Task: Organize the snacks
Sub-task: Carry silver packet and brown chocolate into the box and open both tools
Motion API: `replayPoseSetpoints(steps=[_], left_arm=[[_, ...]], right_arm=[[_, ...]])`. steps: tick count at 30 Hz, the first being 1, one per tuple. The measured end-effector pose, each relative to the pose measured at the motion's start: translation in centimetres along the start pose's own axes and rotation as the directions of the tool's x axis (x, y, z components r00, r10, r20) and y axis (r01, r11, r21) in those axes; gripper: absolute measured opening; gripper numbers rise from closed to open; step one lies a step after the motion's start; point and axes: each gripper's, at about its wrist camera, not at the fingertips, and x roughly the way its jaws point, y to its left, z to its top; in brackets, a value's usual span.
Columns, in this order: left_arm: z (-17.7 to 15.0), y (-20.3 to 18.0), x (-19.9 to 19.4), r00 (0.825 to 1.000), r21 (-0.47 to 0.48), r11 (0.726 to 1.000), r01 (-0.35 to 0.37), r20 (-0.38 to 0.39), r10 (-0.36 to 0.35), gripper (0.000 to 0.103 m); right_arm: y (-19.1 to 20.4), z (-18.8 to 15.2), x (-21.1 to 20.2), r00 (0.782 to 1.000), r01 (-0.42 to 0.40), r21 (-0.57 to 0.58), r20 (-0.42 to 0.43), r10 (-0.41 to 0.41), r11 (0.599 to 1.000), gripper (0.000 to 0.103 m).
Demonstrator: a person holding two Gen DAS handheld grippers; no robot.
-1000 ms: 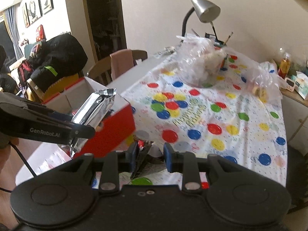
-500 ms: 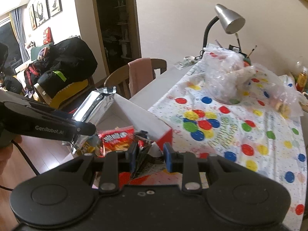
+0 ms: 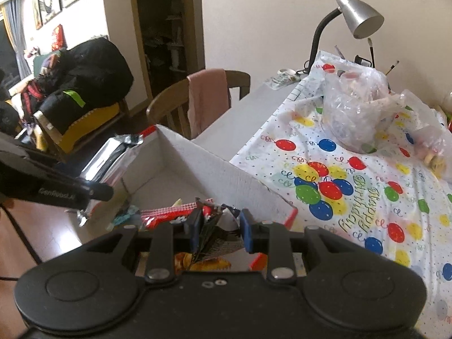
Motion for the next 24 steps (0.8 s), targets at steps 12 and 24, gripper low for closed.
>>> replayPoseSetpoints(steps=[12, 24], left_arm=[[0.9, 1.6, 5.1, 0.989, -0.004, 0.999, 0.035, -0.141, -0.035, 0.042], [0.3, 1.6, 8.1, 0.976, 0.01, 0.999, 0.035, -0.214, -0.032, 0.042]], right_arm=[[0.0, 1.6, 6.9, 0.994, 0.053, 0.033, -0.092, -0.05, 0.998, 0.028], [1.1, 1.7, 9.8, 0.988, 0.053, 0.0, -0.144, -0.053, 0.999, 0.029]])
